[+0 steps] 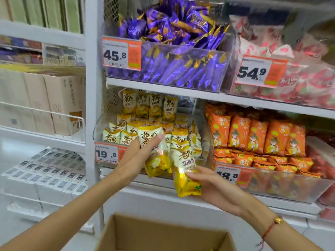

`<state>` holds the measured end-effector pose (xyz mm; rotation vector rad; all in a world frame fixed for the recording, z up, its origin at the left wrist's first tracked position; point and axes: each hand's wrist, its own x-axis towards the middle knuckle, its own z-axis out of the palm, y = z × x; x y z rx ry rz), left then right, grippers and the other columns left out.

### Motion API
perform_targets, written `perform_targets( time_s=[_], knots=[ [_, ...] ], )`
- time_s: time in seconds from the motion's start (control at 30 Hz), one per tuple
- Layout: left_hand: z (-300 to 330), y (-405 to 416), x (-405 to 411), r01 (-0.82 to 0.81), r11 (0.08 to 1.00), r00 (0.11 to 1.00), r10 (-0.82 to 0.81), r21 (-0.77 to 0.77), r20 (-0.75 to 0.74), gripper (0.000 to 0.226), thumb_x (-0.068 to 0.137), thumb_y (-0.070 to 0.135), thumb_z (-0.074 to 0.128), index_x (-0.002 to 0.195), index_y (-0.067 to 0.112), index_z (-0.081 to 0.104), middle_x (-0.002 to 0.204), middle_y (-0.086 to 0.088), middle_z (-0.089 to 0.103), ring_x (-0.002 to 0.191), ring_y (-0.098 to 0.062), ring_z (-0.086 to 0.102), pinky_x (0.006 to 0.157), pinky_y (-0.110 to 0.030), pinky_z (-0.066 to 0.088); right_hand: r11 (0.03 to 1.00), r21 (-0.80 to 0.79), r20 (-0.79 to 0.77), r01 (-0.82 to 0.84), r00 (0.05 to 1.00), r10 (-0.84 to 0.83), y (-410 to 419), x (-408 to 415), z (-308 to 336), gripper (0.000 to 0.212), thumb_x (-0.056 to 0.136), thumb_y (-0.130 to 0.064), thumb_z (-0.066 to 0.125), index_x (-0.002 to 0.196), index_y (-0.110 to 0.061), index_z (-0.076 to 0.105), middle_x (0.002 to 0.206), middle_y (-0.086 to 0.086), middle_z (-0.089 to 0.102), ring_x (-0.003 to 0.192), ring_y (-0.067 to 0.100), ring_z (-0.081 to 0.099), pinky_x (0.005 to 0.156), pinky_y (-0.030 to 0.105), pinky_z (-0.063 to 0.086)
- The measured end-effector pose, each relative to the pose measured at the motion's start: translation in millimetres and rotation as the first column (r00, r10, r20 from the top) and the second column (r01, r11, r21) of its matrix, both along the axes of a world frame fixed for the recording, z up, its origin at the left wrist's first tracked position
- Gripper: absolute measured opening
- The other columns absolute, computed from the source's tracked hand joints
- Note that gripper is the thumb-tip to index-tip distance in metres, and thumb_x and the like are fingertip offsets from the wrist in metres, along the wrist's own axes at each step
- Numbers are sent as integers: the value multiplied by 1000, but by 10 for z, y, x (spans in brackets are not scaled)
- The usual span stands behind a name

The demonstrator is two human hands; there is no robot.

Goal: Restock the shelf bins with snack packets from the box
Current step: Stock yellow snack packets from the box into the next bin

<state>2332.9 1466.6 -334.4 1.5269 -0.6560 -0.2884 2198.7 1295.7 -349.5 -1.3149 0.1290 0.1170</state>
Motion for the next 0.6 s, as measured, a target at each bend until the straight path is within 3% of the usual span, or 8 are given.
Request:
perform_targets(
  time_s=[0.1, 0.2, 0.3, 0.4, 0.47, 0.53, 0.6],
  knots=[
    [229, -25, 312, -80, 995, 997, 80, -63, 1, 35, 81, 64, 55, 93, 33, 62, 81, 24, 70, 81, 12, 63, 75, -16, 46, 984, 65, 130, 166, 976, -173, 4, 232, 242, 60, 86, -8, 66, 139, 0, 40, 103, 7, 71, 93, 19, 69, 87, 35, 55],
    [248, -81, 688, -94, 990, 994, 89, -100, -59, 36, 79, 62, 61, 96, 30, 64, 83, 13, 73, 84, -4, 67, 93, -34, 46, 956, 56, 196, 288, 936, -293, -14, 490, 403, 54, 83, -12, 64, 134, -10, 48, 114, 9, 70, 103, 22, 68, 88, 38, 53],
    [208, -160, 1008, -95, 993, 991, 87, -71, -103, 51, 59, 62, 73, 98, 31, 62, 98, 3, 70, 97, -19, 64, 104, -49, 41, 914, 25, 224, 404, 889, -399, -107, 765, 488, 49, 84, -14, 66, 130, -12, 51, 113, 9, 70, 103, 21, 68, 82, 34, 54],
    [146, -216, 1215, -52, 998, 998, 50, -46, -33, 52, 72, 59, 71, 112, 28, 59, 113, 1, 67, 101, -16, 64, 95, -34, 47, 834, -78, 226, 546, 825, -519, -194, 1049, 555, 37, 87, -18, 67, 122, -12, 56, 107, 5, 72, 92, 14, 71, 68, 20, 54],
    [106, -208, 1273, -18, 1000, 996, 19, -21, 84, 53, 78, 58, 66, 117, 23, 58, 108, 4, 70, 97, -11, 67, 78, -20, 51, 751, -188, 262, 633, 770, -582, -268, 1272, 578, 42, 86, -22, 70, 124, -15, 53, 110, 1, 69, 93, 10, 67, 71, 18, 50],
    [74, -195, 1310, -59, 998, 985, 62, -24, 163, 49, 78, 55, 64, 116, 25, 57, 103, 9, 69, 95, -7, 66, 71, -17, 47, 650, -237, 332, 722, 689, -644, -384, 1521, 578, 44, 85, -17, 71, 125, -12, 52, 112, 4, 66, 88, 10, 64, 66, 15, 50],
    [68, -198, 1334, -129, 991, 973, 132, -25, 189, 45, 81, 54, 62, 117, 30, 51, 104, 17, 63, 95, 2, 59, 74, -19, 44, 539, -314, 373, 782, 624, -687, -488, 1766, 550, 39, 85, -14, 71, 120, -11, 55, 115, 9, 65, 89, 17, 63, 72, 22, 52]
  ],
)
